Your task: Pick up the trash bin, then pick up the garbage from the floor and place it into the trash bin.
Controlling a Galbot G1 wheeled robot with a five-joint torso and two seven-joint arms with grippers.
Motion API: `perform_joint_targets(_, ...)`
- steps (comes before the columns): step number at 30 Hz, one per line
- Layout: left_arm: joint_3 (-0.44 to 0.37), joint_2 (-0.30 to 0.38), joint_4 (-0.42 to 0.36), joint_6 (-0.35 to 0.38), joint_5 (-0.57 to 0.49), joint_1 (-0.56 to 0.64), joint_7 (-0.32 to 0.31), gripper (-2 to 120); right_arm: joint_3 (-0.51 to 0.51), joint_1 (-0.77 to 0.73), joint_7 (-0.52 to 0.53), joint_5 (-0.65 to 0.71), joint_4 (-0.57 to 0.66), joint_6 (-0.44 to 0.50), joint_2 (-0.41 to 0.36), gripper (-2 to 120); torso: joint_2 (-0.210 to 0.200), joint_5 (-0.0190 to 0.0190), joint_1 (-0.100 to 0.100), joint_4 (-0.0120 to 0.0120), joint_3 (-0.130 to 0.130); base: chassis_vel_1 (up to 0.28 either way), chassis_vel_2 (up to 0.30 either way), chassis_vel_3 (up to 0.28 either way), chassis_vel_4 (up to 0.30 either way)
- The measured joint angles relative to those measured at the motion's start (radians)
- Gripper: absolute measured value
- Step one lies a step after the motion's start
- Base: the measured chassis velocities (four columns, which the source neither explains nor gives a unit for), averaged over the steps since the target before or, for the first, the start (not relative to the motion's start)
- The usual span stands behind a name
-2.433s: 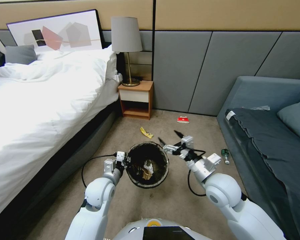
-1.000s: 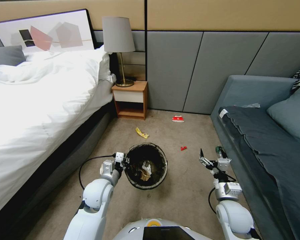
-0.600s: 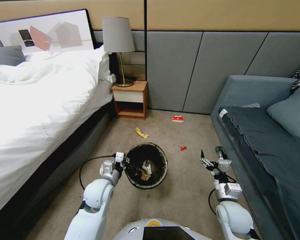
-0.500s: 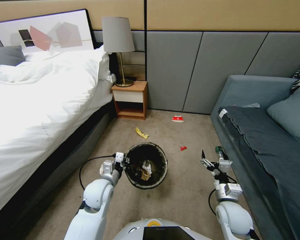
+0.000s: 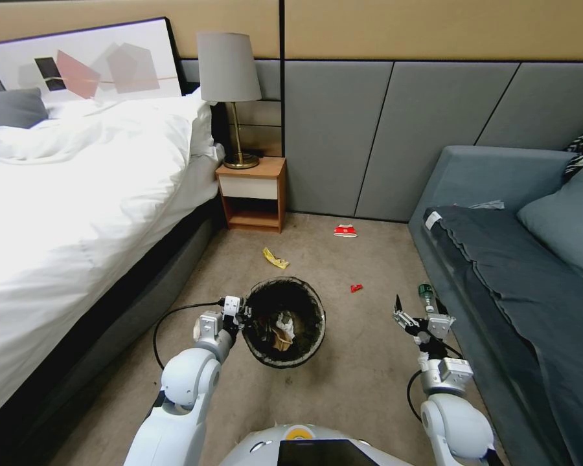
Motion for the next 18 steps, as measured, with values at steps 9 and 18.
perform_joint_targets(9,0.000,0.000,0.000,0.000,0.000,0.001,0.000,1,0.000,0.000,-0.001,-0.001,-0.003,0.000,0.000,100,0.000,0.0000,0.000,0.0000,0.000,-0.063,0.055,0.064,-0.052)
perform_joint_targets(18,0.001,-0.001,0.000,-0.001,0.000,0.000,0.001,1,-0.001,0.001,-0.001,-0.004,-0.011,-0.001,0.000,100,0.000,0.0000,0.000,-0.0001,0.000,-0.059,0.052,0.054,-0.054)
